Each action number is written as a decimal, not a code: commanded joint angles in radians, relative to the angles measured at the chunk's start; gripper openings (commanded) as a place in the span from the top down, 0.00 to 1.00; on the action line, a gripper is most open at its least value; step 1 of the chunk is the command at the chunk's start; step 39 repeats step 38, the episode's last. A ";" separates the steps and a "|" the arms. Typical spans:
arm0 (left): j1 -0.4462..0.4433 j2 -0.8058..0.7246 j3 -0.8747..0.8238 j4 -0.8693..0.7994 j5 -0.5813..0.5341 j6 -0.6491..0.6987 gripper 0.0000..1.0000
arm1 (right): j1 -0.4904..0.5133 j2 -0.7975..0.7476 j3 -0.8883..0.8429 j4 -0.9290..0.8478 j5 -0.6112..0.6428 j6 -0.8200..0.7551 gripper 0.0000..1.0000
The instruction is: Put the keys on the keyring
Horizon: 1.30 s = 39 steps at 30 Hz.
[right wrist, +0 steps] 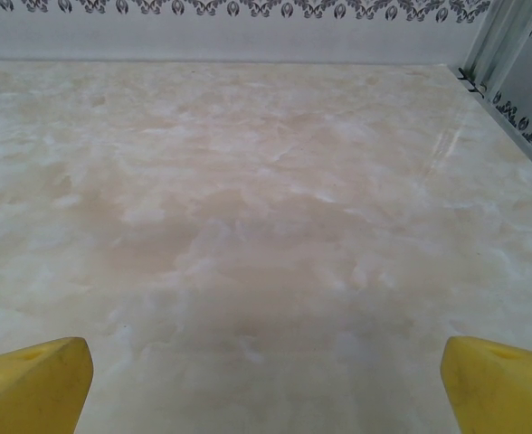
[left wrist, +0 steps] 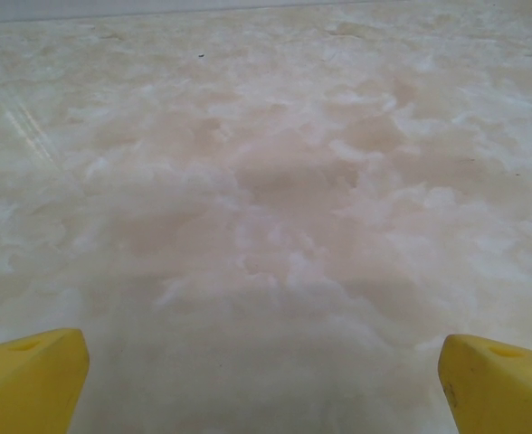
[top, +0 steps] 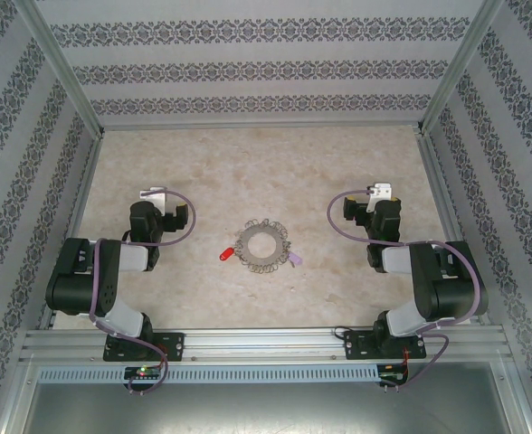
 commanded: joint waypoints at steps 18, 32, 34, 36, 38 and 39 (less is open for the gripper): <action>-0.002 0.003 0.011 0.027 -0.014 -0.019 0.00 | 0.003 -0.005 0.014 0.024 0.006 0.015 0.02; -0.002 0.003 0.010 0.027 -0.014 -0.019 0.00 | 0.002 -0.005 0.015 0.021 0.003 0.016 0.02; -0.002 0.002 0.011 0.027 -0.014 -0.019 0.00 | 0.000 -0.005 0.017 0.019 0.000 0.016 0.02; -0.001 0.003 0.011 0.027 -0.014 -0.020 0.00 | 0.000 -0.004 0.016 0.021 -0.001 0.017 0.02; -0.002 0.004 0.011 0.028 -0.015 -0.019 0.00 | 0.000 -0.007 0.014 0.022 -0.001 0.016 0.02; -0.002 0.004 0.011 0.028 -0.015 -0.019 0.00 | 0.000 -0.007 0.014 0.022 -0.001 0.016 0.02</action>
